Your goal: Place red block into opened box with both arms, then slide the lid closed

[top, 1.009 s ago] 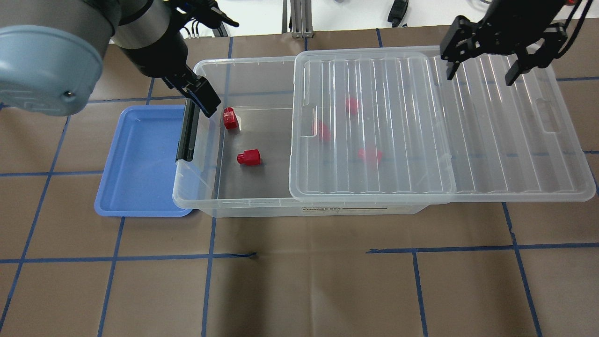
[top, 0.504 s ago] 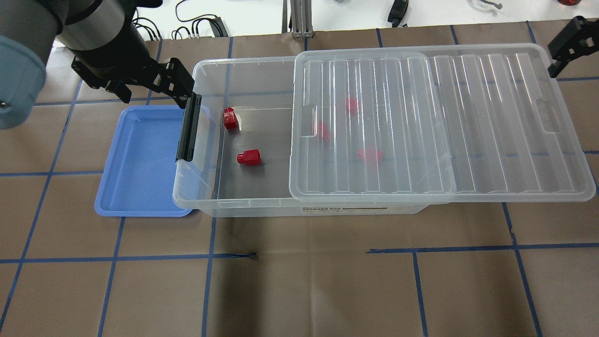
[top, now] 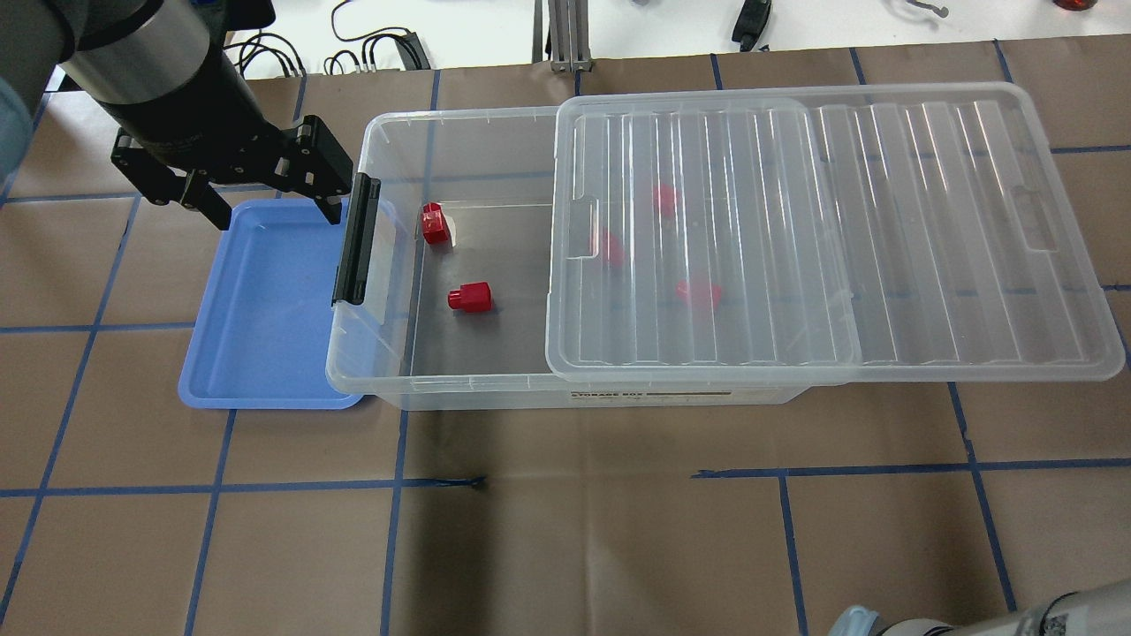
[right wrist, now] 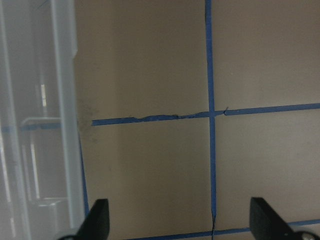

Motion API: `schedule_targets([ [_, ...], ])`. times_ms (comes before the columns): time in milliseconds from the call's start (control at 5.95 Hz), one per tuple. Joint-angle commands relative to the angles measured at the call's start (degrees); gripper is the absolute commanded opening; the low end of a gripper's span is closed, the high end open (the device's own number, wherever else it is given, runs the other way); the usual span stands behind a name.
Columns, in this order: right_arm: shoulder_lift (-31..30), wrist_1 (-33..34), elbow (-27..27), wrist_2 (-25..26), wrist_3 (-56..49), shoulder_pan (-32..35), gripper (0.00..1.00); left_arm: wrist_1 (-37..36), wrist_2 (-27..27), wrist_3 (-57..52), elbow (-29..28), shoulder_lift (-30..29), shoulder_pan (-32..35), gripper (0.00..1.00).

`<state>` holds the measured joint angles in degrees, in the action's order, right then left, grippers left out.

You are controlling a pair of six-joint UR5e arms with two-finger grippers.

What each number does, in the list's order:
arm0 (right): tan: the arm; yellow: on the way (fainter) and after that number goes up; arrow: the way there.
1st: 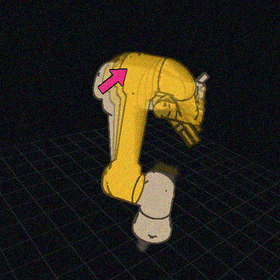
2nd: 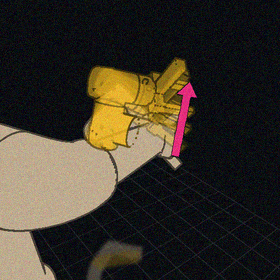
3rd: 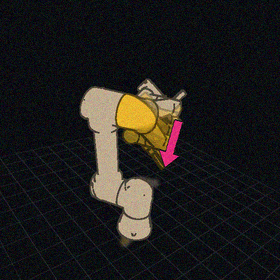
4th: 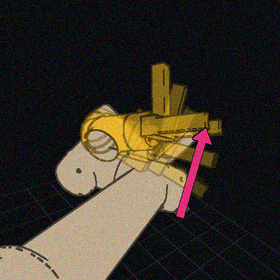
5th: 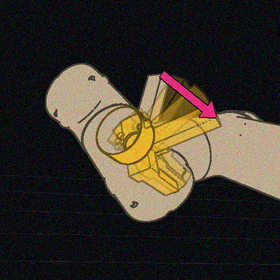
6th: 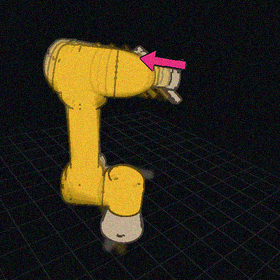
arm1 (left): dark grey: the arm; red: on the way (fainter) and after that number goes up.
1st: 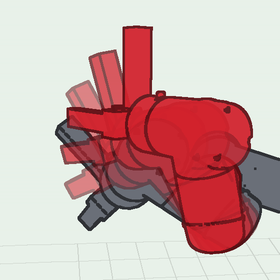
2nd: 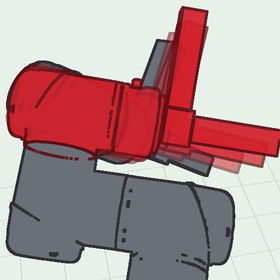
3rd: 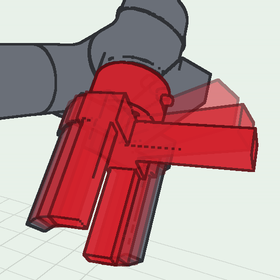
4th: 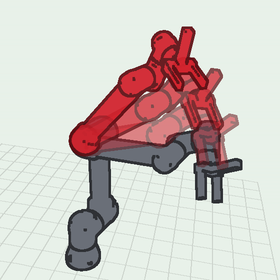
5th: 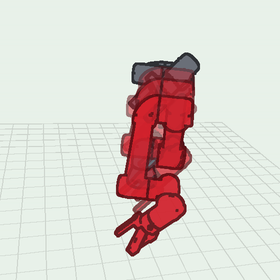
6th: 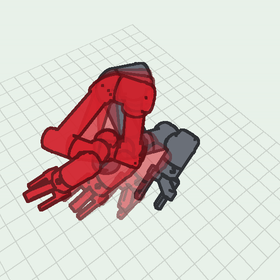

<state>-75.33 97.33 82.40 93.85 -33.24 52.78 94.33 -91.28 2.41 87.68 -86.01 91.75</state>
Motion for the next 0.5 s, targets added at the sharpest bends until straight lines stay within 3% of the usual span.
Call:
schedule_targets([
  [0, 2.47, 4.43, 5.01, 0.99, 0.63, -0.84, 1.00, 0.24, 0.40, -2.23, 0.12, 0.06, 0.00, 0.98],
  [168, 1.95, 12.02, 10.44, 1.25, 0.63, -0.84, 1.00, 0.24, -0.12, -2.24, 0.12, 0.06, 0.00, 0.98],
  [336, 0.38, 14.10, 13.11, 0.99, 0.72, -0.84, 1.00, 0.07, 0.05, -2.24, 0.21, 0.06, 0.00, 0.98],
])
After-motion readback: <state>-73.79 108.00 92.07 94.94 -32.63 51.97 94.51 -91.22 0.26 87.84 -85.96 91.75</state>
